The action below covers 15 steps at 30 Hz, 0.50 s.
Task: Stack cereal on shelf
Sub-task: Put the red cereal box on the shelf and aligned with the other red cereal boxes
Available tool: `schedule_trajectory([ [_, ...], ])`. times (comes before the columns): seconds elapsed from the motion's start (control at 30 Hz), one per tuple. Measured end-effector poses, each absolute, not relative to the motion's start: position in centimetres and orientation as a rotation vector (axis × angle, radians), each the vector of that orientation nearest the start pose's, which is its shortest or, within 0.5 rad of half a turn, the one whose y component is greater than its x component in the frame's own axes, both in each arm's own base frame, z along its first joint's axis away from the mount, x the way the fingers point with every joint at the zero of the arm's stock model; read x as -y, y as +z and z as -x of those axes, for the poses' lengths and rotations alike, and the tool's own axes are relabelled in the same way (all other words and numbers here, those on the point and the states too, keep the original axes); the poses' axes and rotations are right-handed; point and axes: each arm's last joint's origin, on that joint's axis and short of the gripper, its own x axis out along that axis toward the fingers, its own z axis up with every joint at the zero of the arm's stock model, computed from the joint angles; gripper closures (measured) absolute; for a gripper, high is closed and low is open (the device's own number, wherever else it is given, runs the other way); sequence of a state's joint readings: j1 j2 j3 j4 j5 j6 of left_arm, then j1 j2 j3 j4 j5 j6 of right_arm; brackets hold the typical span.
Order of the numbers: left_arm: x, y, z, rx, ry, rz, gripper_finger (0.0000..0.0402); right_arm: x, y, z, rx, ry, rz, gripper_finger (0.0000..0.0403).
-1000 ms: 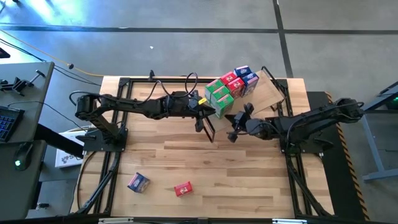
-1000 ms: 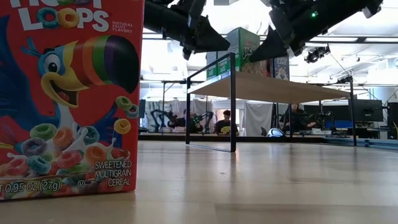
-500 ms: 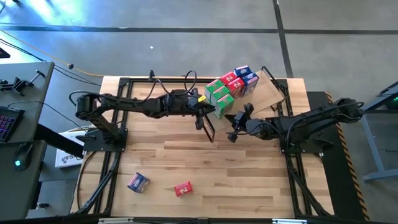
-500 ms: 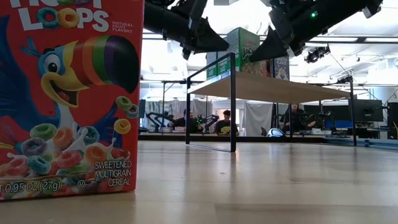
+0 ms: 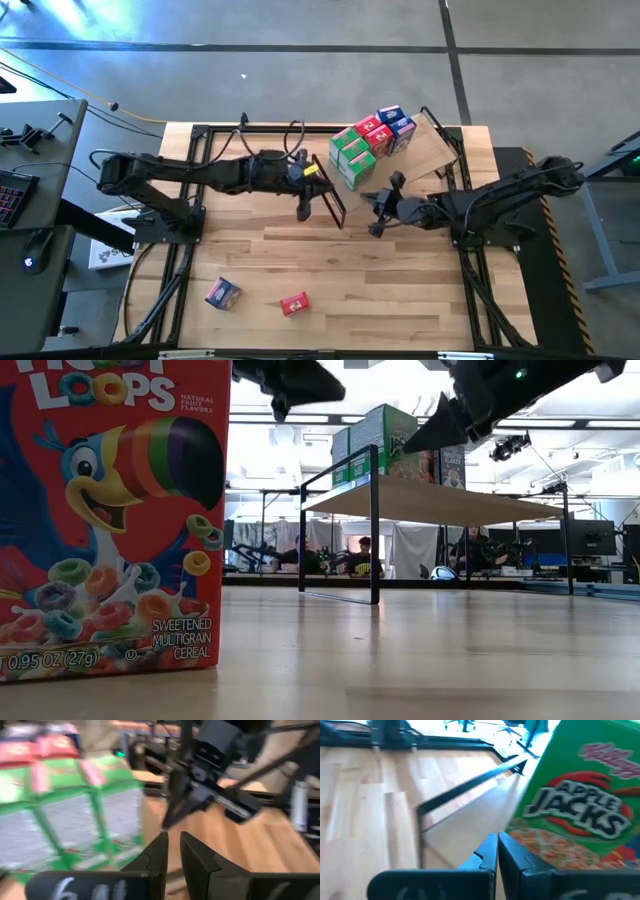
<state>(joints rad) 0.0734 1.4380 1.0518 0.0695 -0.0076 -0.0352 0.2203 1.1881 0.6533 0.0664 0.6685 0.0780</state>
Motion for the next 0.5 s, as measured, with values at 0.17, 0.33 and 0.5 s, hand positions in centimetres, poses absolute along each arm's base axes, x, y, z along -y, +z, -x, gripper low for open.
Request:
schedule_trajectory([
  [0.17, -0.4, 28.7, -32.4, -0.417, -0.025, 0.065, 0.0361, -5.4, 23.6, -23.8, -0.381, -0.408, 0.123, 0.0403],
  [0.33, 3.4, 29.0, -31.2, -0.487, -0.057, 0.094, 0.0358, -7.7, 23.6, -23.1, -0.357, -0.353, 0.095, 0.0403],
  [0.5, 7.6, 29.2, -29.6, -0.682, -0.018, 0.139, 0.0314, -9.8, 23.7, -22.3, -0.336, -0.285, 0.07, 0.0403],
])
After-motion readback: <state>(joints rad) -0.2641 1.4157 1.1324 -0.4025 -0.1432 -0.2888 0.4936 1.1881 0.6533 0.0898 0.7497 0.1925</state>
